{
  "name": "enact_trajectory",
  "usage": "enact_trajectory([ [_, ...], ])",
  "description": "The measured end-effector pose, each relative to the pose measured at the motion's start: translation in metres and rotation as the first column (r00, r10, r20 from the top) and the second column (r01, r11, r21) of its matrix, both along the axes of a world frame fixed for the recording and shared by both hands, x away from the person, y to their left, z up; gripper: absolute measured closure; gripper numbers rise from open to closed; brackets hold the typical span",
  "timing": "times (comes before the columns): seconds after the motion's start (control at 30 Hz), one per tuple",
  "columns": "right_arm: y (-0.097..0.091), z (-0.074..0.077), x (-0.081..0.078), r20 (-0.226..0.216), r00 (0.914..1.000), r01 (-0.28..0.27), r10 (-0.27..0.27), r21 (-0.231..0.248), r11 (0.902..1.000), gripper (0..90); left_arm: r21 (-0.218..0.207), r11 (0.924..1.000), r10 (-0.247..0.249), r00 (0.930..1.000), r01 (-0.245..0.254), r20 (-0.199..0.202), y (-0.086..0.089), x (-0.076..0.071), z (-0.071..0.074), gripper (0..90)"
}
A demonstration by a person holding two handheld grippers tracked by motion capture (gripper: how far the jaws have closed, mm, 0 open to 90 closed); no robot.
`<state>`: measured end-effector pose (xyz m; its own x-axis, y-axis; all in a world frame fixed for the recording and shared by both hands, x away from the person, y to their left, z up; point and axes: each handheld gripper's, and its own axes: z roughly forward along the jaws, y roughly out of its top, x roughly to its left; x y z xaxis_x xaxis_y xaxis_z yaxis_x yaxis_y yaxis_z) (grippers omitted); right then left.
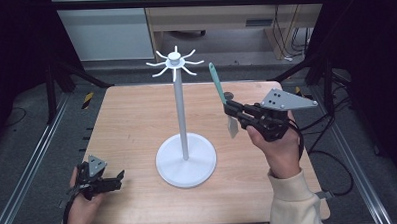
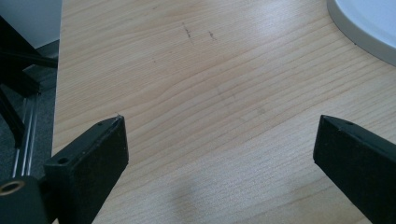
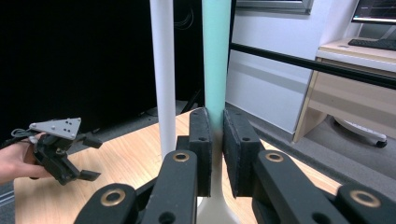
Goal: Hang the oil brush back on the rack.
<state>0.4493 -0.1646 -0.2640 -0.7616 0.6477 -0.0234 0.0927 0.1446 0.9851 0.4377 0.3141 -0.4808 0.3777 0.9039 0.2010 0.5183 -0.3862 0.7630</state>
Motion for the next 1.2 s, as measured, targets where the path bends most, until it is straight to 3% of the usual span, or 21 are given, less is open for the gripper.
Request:
enact_trajectory([
  [0.47,0.006,0.003,-0.005,0.009,0.9994,-0.033,0.033,0.002,0.9995,82.3,-0.006,1.0000,-0.001,1.0000,0.001,-0.006,0.000,0.000,0.000,2.9],
  [0.77,0.014,0.010,-0.014,0.039,0.9969,-0.067,0.068,-0.015,0.9976,82.3,-0.005,1.0000,0.003,0.9999,-0.003,-0.010,0.001,0.000,-0.001,3.0],
  [1.2,0.019,0.009,-0.015,0.031,0.9959,-0.083,0.085,-0.039,0.9958,82.3,-0.006,1.0000,-0.001,0.9999,0.000,-0.015,0.000,0.000,-0.001,3.0],
])
